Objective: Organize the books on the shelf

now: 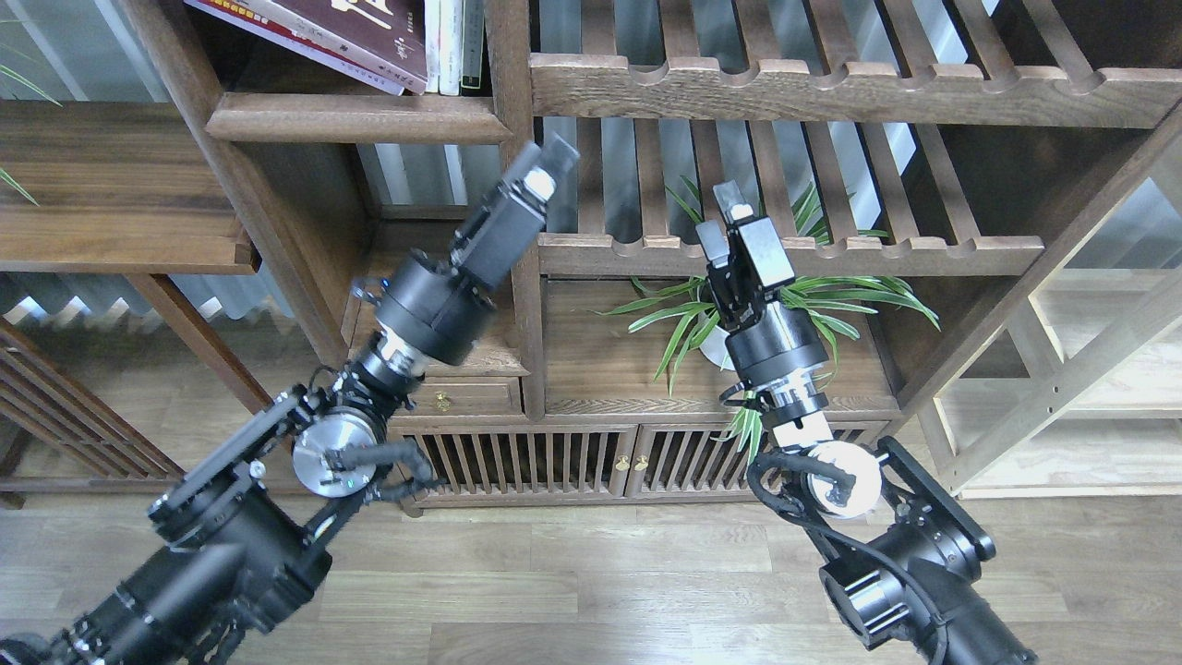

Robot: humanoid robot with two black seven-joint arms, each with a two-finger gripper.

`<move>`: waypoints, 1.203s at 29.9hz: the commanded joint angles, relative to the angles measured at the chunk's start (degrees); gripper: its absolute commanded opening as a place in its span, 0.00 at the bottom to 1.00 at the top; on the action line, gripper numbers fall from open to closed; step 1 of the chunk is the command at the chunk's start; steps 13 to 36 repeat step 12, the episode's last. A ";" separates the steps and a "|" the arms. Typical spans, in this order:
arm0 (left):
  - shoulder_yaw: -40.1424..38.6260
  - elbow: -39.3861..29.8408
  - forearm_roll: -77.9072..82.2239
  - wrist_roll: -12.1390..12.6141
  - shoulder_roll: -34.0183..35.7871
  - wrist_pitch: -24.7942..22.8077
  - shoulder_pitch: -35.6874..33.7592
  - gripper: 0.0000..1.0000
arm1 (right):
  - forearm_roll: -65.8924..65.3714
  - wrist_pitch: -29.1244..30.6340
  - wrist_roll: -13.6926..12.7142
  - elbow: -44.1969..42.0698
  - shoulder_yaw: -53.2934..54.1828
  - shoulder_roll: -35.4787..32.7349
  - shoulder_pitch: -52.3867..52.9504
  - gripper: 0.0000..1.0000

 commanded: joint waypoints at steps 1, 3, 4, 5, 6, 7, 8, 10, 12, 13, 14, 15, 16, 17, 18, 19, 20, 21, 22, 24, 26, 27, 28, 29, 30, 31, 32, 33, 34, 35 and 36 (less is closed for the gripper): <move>1.37 0.00 0.15 0.05 0.00 0.01 1.50 0.98 | 0.00 -0.23 -0.01 -0.02 0.56 0.00 0.46 0.90; 1.37 0.00 0.15 0.05 0.00 0.01 1.50 0.98 | 0.00 -0.23 -0.01 -0.02 0.57 0.00 0.64 0.90; 1.37 0.00 0.15 0.05 0.00 0.01 1.50 0.98 | 0.00 -0.23 -0.01 -0.02 0.57 0.00 0.55 0.90; 1.37 0.00 0.15 0.05 0.00 0.01 1.50 0.98 | 0.00 -0.23 -0.01 -0.02 0.57 0.00 0.55 0.90; 1.37 0.00 0.15 0.05 0.00 0.01 1.42 0.98 | 0.00 -0.23 -0.01 -0.02 0.57 0.00 0.55 0.90; 1.37 0.00 0.15 0.05 0.00 0.01 1.42 0.98 | 0.00 -0.32 -0.01 -0.10 0.57 0.00 0.55 0.90; 1.37 0.00 0.15 0.05 0.08 0.01 1.42 0.98 | 0.00 -0.32 -0.01 -0.11 0.57 0.00 0.55 0.90; 1.28 0.00 0.15 0.05 0.17 0.01 1.42 0.98 | 0.00 -0.32 -0.01 -0.11 0.57 0.00 0.55 0.90; 1.02 0.00 0.15 0.05 0.26 0.01 1.42 0.98 | 0.00 -0.32 -0.01 -0.11 0.57 0.00 0.55 0.90; 1.02 0.00 0.15 0.05 0.26 0.01 1.42 0.98 | 0.00 -0.32 -0.01 -0.11 0.57 0.00 0.55 0.90; 1.02 0.00 0.15 0.05 0.26 0.01 1.42 0.98 | 0.00 -0.32 -0.01 -0.11 0.57 0.00 0.55 0.90; 1.02 0.00 0.15 0.05 0.26 0.01 1.42 0.98 | 0.00 -0.32 -0.01 -0.11 0.57 0.00 0.55 0.90; 1.02 0.00 0.15 0.05 0.26 0.01 1.42 0.98 | 0.00 -0.32 -0.01 -0.11 0.57 0.00 0.55 0.90; 1.02 0.00 0.15 0.05 0.26 0.01 1.42 0.98 | 0.00 -0.32 -0.01 -0.11 0.57 0.00 0.55 0.90; 1.02 0.00 0.15 0.05 0.26 0.01 1.42 0.98 | 0.00 -0.32 -0.01 -0.11 0.57 0.00 0.55 0.90; 1.02 0.00 0.15 0.05 0.26 0.01 1.42 0.98 | 0.00 -0.32 -0.01 -0.11 0.57 0.00 0.55 0.90; 1.02 0.00 0.15 0.05 0.26 0.01 1.42 0.98 | 0.00 -0.32 -0.01 -0.11 0.57 0.00 0.55 0.90; 1.02 0.00 0.15 0.05 0.26 0.01 1.42 0.98 | 0.00 -0.32 -0.01 -0.11 0.57 0.00 0.55 0.90; 1.02 0.00 0.15 0.05 0.26 0.01 1.42 0.98 | 0.00 -0.32 -0.01 -0.11 0.57 0.00 0.55 0.90; 1.02 0.00 0.15 0.05 0.26 0.01 1.42 0.98 | 0.00 -0.32 -0.01 -0.11 0.57 0.00 0.55 0.90; 1.02 0.00 0.15 0.05 0.26 0.01 1.42 0.98 | 0.00 -0.32 -0.01 -0.11 0.57 0.00 0.55 0.90; 1.02 0.00 0.15 0.05 0.26 0.01 1.42 0.98 | 0.00 -0.32 -0.01 -0.11 0.57 0.00 0.55 0.90; 1.02 0.00 0.15 0.05 0.26 0.01 1.42 0.98 | 0.00 -0.32 -0.01 -0.11 0.57 0.00 0.55 0.90; 1.02 0.00 0.15 0.05 0.26 0.01 1.42 0.98 | 0.00 -0.32 -0.01 -0.11 0.57 0.00 0.55 0.90; 1.02 0.00 0.15 0.05 0.26 0.01 1.42 0.98 | 0.00 -0.32 -0.01 -0.11 0.57 0.00 0.55 0.90; 1.02 0.00 0.15 0.05 0.26 0.01 1.42 0.98 | 0.00 -0.32 -0.01 -0.11 0.57 0.00 0.55 0.90; 1.02 0.00 0.15 0.05 0.26 0.01 1.42 0.98 | 0.00 -0.32 -0.01 -0.11 0.57 0.00 0.55 0.90; 1.02 0.00 0.15 0.05 0.26 0.01 1.42 0.98 | 0.00 -0.32 -0.01 -0.11 0.57 0.00 0.55 0.90; 1.02 0.00 0.15 0.05 0.26 0.01 1.42 0.98 | 0.00 -0.32 -0.01 -0.11 0.57 0.00 0.55 0.90; 1.02 0.00 0.15 0.05 0.26 0.01 1.42 0.98 | 0.00 -0.32 -0.01 -0.11 0.57 0.00 0.55 0.90; 1.02 0.00 0.15 0.05 0.26 0.01 1.42 0.98 | 0.00 -0.32 -0.01 -0.11 0.57 0.00 0.55 0.90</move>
